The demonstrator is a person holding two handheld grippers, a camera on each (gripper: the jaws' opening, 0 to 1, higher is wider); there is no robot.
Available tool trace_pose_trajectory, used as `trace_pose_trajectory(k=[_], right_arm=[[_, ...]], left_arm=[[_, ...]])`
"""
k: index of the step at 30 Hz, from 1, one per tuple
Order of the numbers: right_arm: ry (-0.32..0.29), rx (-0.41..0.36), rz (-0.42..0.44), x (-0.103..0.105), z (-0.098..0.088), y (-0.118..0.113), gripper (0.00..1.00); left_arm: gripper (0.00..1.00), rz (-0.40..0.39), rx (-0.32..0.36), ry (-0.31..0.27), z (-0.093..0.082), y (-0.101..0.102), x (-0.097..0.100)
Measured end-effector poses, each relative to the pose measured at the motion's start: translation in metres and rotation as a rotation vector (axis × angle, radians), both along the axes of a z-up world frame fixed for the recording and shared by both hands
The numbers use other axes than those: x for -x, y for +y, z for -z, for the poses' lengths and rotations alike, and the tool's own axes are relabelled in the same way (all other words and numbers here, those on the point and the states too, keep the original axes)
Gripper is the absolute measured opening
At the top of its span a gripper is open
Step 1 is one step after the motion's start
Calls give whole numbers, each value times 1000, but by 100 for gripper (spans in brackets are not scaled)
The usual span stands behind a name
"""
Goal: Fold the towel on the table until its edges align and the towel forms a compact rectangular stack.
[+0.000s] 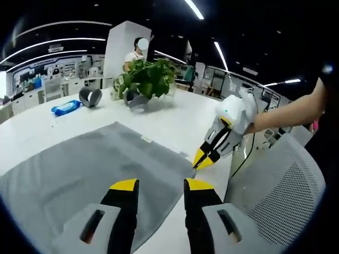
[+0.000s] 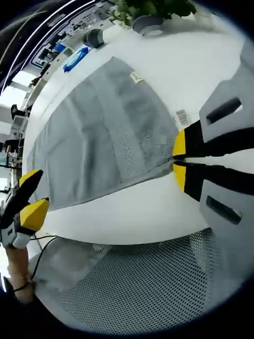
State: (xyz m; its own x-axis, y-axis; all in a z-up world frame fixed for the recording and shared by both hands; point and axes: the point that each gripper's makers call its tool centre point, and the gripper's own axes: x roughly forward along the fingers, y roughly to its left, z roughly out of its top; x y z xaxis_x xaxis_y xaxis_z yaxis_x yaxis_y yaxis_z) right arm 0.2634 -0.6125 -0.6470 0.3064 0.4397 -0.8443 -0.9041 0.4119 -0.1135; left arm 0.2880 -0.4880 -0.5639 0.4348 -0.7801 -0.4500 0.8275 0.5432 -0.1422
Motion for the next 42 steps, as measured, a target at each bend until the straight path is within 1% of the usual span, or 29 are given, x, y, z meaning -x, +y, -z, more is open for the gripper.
trace_pose_trajectory(k=[1, 2, 5, 6, 8, 9, 10, 12, 13, 14, 15, 16, 18, 21, 23, 27, 29, 31, 32, 33, 34, 35, 36, 37, 38, 39, 40, 41, 42], right_arm=[[-11, -25, 1, 1, -8, 5, 0], [-17, -37, 4, 1, -13, 8, 0], [-27, -88, 9, 4, -30, 18, 0], [-40, -123, 9, 4, -39, 26, 0], [-34, -175, 8, 6, -52, 39, 0], [-33, -190, 7, 7, -56, 44, 0], [-37, -208, 4, 8, -63, 51, 0], [-24, -237, 8, 10, -71, 62, 0], [-20, -254, 9, 11, -75, 67, 0], [-10, -282, 13, 12, -80, 74, 0], [-10, -298, 15, 12, -83, 78, 0], [-11, -314, 17, 11, -87, 82, 0], [-2, -323, 15, 13, -89, 86, 0], [11, -335, 4, 17, -93, 94, 0], [8, -343, 0, 17, -96, 97, 0], [22, -372, -26, 20, -104, 107, 0], [6, -342, -67, 20, -102, 108, 0], [11, -331, -83, 21, -102, 110, 0], [7, -327, -97, 21, -102, 109, 0], [7, -328, -106, 21, -103, 110, 0], [-4, -349, -144, 20, -107, 111, 0], [-23, -395, -168, 17, -113, 115, 0], [-97, -439, -182, 6, -123, 116, 0], [-132, -455, -161, -4, -126, 113, 0], [-117, -451, -142, -9, -123, 107, 0], [-86, -412, -81, -24, -114, 95, 0], [-100, -378, -51, -37, -109, 86, 0], [-138, -330, -5, -59, -103, 71, 0], [-141, -303, 30, -72, -97, 61, 1]], left_arm=[[33, 19, -5, -13, -1, -4, 2], [32, 58, -29, -49, 0, -10, 6], [31, 138, -81, -105, 3, -23, 17], [30, 170, -99, -130, 4, -28, 22], [29, 267, -149, -205, 6, -42, 37], [28, 290, -178, -246, 7, -44, 39], [27, 318, -221, -309, 7, -48, 41], [24, 339, -266, -394, 5, -50, 41], [24, 353, -281, -459, 1, -51, 41], [24, 355, -287, -484, 0, -52, 40], [24, 354, -293, -494, -1, -52, 40], [23, 337, -327, -525, -1, -48, 35], [23, 320, -343, -565, -5, -44, 30], [21, 300, -334, -586, -12, -41, 27], [20, 300, -345, -590, -11, -41, 26], [16, 333, -360, -606, -9, -43, 30], [11, 348, -372, -608, -7, -43, 33], [10, 350, -380, -609, -6, -42, 33], [10, 345, -376, -600, -6, -42, 32], [9, 330, -366, -576, -6, -40, 31], [1, 328, -363, -555, -5, -39, 31], [2, 318, -359, -547, -5, -37, 28], [1, 293, -326, -508, -5, -37, 29], [1, 269, -300, -452, -4, -36, 28], [1, 245, -282, -415, -3, -34, 26], [1, 237, -277, -412, -3, -33, 24], [1, 233, -272, -404, -4, -33, 23], [1, 227, -265, -395, -4, -32, 23], [1, 220, -252, -377, -4, -32, 23]])
